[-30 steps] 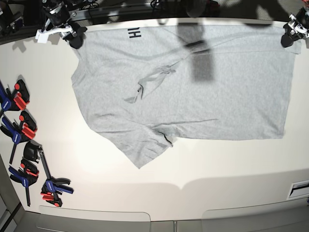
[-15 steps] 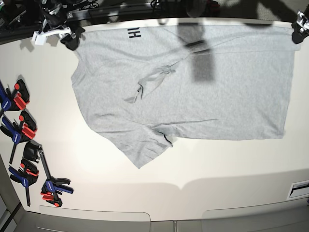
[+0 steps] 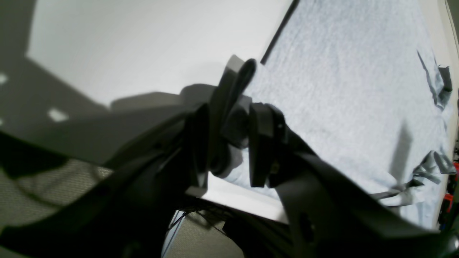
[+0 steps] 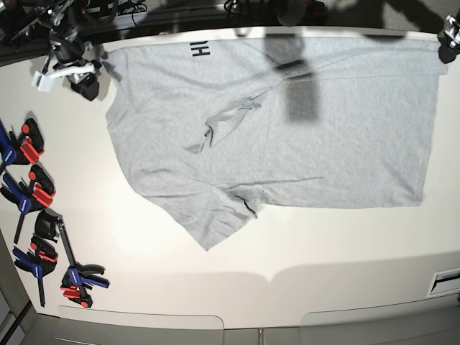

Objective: Fold the T-shirt properly
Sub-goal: 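Pull the shirt edge toward the robot with both grippers, then move both grippers to the opposite shirt edge and pinch its corners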

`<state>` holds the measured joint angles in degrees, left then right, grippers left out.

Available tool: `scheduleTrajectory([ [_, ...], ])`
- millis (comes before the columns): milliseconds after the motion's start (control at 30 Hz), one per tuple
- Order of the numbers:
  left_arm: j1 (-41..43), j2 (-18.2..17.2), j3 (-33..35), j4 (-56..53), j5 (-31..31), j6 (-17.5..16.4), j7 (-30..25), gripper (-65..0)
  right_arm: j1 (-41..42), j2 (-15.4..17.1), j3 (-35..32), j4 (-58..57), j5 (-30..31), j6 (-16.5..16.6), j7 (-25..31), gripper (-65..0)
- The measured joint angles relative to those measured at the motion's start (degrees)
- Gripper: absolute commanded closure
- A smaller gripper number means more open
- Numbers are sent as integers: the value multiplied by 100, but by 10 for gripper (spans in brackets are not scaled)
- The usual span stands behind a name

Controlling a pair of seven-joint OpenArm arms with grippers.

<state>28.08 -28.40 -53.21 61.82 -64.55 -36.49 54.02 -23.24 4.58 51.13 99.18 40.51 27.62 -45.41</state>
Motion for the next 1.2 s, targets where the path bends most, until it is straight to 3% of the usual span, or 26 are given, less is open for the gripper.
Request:
scheduleTrajectory([
  [467,-330,7,7,1180,531,-20,-562,-181,1207,289,-74,0,-278,57,9,-220],
  [567,-483,11,7,1185,590,-20,-566,-181,1331,308,-409,0,-662,87,46,-220],
  [667,-520,13,7,1185,616,-22,-603,-181,1342,306,-918,0,-1003,90,420,-220],
  [933,-525,9,7,1185,616,-20,-603,-181,1624,313,-2295,-72,-2474,83,1043,-220],
  [1067,-529,9,7,1185,809,-20,-603,-181,2138,321,-2575,-638,-2557,-46,1054,-225],
  [1200,-527,9,7,1185,892,-20,-605,-181,2809,393,-2562,-1679,-2603,-63,1069,-270],
])
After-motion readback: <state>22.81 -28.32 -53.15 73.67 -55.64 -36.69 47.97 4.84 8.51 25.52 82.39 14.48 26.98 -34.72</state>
